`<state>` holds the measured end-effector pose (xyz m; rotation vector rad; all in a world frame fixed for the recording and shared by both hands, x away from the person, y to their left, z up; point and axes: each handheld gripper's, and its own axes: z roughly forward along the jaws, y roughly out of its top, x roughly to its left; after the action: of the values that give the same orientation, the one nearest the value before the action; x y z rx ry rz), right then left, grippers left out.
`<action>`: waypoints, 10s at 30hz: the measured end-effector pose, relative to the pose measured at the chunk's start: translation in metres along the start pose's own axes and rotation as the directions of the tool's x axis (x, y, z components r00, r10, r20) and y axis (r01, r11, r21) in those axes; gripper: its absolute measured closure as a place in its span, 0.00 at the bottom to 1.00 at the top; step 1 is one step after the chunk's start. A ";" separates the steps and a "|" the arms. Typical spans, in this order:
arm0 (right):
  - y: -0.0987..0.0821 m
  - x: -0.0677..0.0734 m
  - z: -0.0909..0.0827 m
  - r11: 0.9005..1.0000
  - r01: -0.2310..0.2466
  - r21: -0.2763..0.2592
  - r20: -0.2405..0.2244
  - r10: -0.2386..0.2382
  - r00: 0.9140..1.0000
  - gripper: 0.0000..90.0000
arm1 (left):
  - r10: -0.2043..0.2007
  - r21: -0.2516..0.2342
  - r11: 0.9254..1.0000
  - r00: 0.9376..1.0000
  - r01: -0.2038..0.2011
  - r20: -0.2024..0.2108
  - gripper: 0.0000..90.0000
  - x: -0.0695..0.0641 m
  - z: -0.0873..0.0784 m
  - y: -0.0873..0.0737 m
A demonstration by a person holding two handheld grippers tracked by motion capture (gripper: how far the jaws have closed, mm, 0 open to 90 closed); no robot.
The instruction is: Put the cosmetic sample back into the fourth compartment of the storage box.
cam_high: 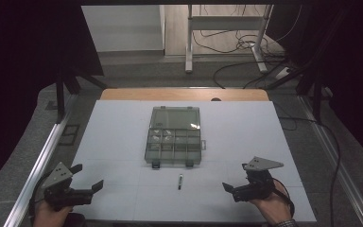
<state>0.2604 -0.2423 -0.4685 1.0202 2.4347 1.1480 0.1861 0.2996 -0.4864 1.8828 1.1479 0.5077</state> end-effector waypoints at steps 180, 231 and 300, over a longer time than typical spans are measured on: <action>0.082 0.050 0.112 0.972 0.174 0.157 -0.150 -0.151 0.977 0.89 | 0.022 0.012 1.000 0.999 -0.023 0.025 0.02 0.000 0.002 0.001; 0.110 -0.012 0.134 0.992 0.057 0.110 -0.007 -0.057 0.998 0.89 | 0.013 0.016 1.000 0.999 -0.013 0.030 0.02 0.001 0.002 0.001; 0.115 -0.012 0.150 0.990 0.056 0.131 0.008 -0.058 0.998 0.49 | 0.001 -0.004 1.000 0.999 -0.001 0.033 0.02 0.000 -0.003 0.000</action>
<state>0.3993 -0.1140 -0.4798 0.9838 2.5404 0.9730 0.1837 0.3009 -0.4851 1.8815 1.1235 0.4769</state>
